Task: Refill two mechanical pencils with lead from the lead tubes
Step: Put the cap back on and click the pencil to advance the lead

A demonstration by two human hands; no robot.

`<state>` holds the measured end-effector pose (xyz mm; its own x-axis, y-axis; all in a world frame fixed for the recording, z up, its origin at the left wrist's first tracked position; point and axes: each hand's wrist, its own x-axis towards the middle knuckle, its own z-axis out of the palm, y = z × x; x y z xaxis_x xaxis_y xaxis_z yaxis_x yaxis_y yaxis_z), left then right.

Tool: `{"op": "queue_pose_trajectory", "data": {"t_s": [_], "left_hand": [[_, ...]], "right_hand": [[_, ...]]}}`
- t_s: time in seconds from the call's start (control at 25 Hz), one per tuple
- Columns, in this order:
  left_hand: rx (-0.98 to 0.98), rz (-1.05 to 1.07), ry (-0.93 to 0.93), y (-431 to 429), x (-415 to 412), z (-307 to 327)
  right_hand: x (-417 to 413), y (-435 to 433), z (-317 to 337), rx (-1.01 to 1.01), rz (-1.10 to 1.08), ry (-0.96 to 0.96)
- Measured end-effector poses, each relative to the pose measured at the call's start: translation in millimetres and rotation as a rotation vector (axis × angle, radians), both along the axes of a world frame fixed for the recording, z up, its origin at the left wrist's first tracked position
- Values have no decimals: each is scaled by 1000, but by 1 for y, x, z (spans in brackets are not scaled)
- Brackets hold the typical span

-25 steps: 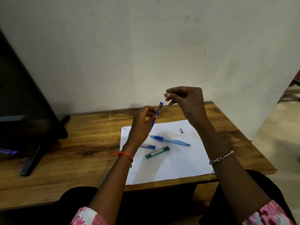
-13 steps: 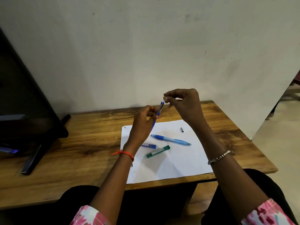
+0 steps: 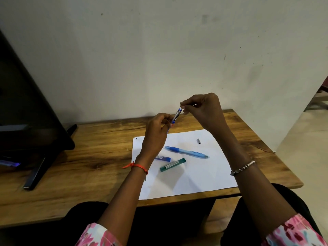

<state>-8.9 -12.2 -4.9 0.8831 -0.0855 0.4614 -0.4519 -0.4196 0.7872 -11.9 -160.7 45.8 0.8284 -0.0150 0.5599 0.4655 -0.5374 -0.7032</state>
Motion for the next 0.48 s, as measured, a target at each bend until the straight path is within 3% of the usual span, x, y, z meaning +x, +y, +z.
{"op": "queue_pose_trajectory", "data": {"t_s": [0.16,0.32,0.48], "left_hand": [[24,10,1,-2,-3,-4],[-8,33,10,1,-3,-3],[-32,30,18,6,-1,0]], "right_hand": [[2,-2,-4,30,39,60],[7,-13,-23,358,96,270],[24,-24,-54,-162,-141,557]]}}
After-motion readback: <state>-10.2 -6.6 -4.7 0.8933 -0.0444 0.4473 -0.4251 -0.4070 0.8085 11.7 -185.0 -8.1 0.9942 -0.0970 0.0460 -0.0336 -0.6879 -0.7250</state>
